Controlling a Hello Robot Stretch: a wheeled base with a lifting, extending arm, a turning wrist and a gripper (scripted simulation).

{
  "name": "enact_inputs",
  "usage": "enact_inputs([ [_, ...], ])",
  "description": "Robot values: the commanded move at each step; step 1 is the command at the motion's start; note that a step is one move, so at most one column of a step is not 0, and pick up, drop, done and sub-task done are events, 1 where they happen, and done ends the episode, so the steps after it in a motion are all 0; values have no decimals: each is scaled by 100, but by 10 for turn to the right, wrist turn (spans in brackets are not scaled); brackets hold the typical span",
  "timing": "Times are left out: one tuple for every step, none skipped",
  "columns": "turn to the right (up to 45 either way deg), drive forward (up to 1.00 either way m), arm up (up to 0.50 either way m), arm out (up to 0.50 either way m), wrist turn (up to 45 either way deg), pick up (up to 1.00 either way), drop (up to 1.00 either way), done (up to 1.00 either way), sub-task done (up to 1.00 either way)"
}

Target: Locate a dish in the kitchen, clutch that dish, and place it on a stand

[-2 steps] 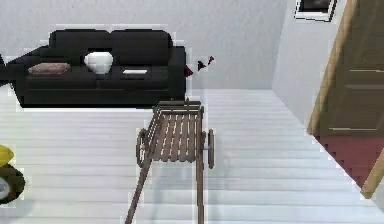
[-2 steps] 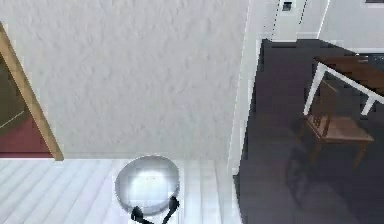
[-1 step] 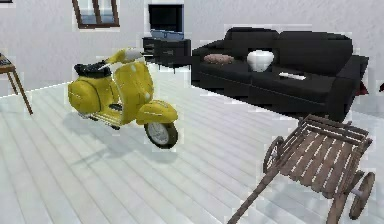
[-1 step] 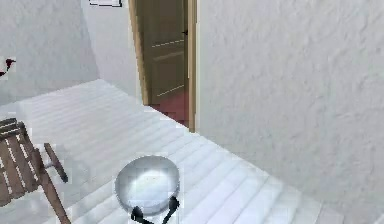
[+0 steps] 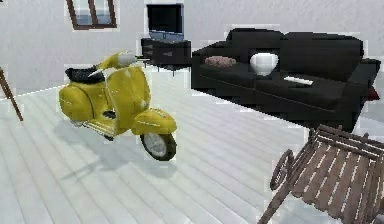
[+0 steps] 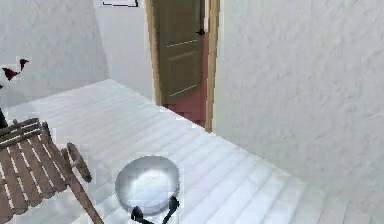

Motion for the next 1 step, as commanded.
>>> enact_inputs([
  [-180, 0, 0, 0, 0, 0, 0, 0, 0],
])
